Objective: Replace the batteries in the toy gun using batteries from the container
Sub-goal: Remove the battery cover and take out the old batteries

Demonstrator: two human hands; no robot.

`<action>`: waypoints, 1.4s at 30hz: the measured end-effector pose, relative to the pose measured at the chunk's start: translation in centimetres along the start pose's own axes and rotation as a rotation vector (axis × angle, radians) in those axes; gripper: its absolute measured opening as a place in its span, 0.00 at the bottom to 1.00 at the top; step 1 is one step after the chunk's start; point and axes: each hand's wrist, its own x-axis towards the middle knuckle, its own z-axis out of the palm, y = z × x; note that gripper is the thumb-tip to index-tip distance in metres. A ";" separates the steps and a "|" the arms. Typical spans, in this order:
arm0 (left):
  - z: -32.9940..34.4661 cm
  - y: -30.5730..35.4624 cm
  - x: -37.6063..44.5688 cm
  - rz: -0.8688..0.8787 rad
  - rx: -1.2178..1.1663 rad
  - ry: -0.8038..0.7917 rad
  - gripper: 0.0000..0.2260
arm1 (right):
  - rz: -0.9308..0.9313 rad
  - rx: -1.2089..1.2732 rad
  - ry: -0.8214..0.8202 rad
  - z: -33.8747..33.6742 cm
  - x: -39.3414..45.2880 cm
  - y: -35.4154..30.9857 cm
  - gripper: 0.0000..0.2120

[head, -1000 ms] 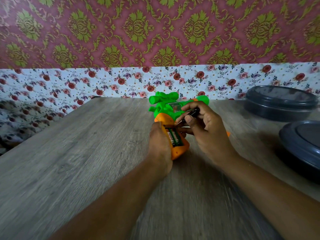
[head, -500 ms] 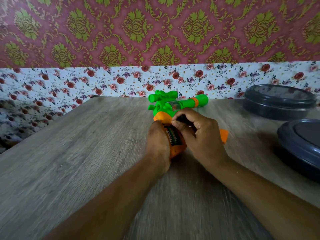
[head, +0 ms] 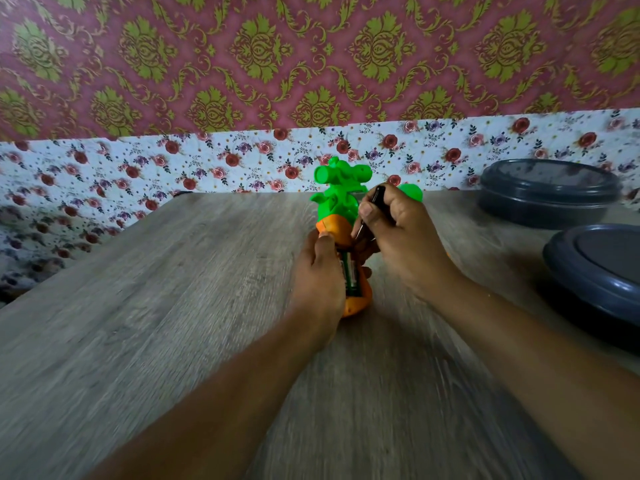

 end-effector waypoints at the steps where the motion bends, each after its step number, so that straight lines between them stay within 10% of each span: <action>1: 0.0 0.1 -0.1 -0.001 0.008 -0.004 0.12 | 0.012 0.015 -0.002 -0.1 0.0 -0.2 0.10; 32: -0.3 0.0 0.0 0.023 0.057 -0.059 0.07 | 0.181 0.400 0.206 -2.5 0.2 -1.4 0.11; 42: -0.2 -0.2 -0.2 0.063 0.114 -0.056 0.17 | 0.237 -0.114 -0.206 -2.8 -3.0 -1.0 0.06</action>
